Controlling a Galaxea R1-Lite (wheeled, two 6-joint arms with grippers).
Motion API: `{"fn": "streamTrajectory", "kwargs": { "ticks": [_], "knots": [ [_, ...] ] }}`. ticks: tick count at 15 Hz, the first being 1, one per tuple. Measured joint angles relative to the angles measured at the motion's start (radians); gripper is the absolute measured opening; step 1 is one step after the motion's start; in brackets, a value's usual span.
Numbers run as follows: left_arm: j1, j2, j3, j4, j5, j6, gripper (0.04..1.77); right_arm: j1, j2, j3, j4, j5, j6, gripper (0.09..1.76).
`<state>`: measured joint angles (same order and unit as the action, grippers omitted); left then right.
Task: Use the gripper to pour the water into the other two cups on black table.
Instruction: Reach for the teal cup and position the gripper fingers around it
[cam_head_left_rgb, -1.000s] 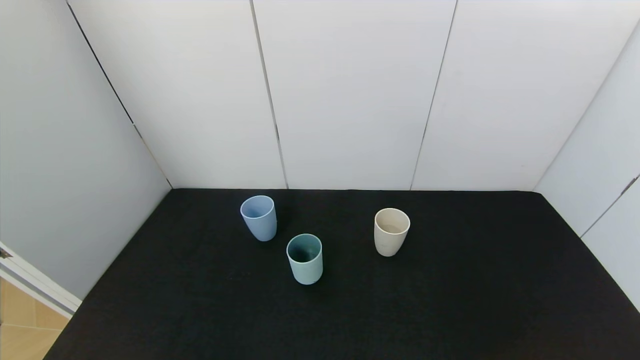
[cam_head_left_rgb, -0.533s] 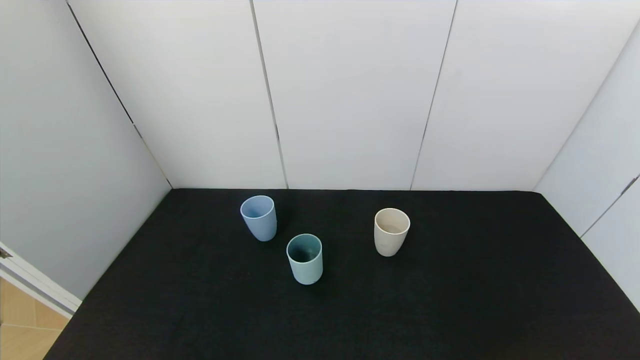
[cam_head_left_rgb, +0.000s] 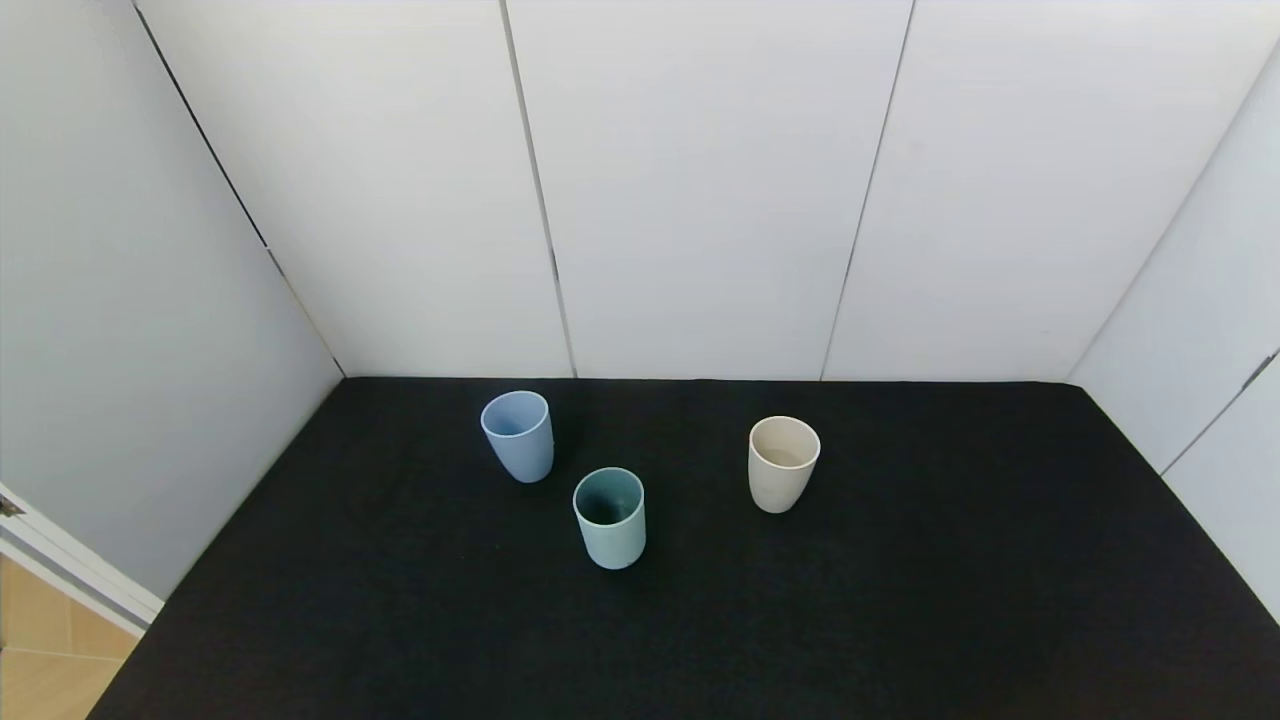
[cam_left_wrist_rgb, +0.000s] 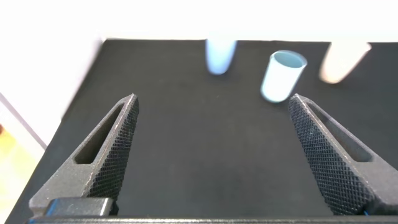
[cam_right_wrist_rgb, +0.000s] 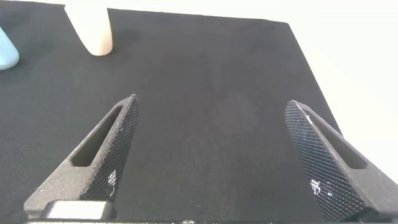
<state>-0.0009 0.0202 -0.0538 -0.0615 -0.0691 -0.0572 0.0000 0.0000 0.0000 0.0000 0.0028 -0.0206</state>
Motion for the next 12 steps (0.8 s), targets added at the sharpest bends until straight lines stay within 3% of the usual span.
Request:
{"fn": "streamTrajectory", "kwargs": {
  "ticks": [5,9,12],
  "knots": [
    [-0.006,0.146,-0.077,-0.003,-0.085,-0.003,1.72,0.000,0.000,0.000,0.000,0.000,0.000,1.71],
    [-0.049,0.365,-0.153,-0.029,-0.143,0.004,1.72,0.000,0.000,0.000,0.000,0.000,0.000,1.71],
    [-0.097,0.554,-0.185,-0.117,-0.158,0.032,1.72,0.000,0.000,0.000,0.000,0.000,0.000,1.71]
  ]
}}
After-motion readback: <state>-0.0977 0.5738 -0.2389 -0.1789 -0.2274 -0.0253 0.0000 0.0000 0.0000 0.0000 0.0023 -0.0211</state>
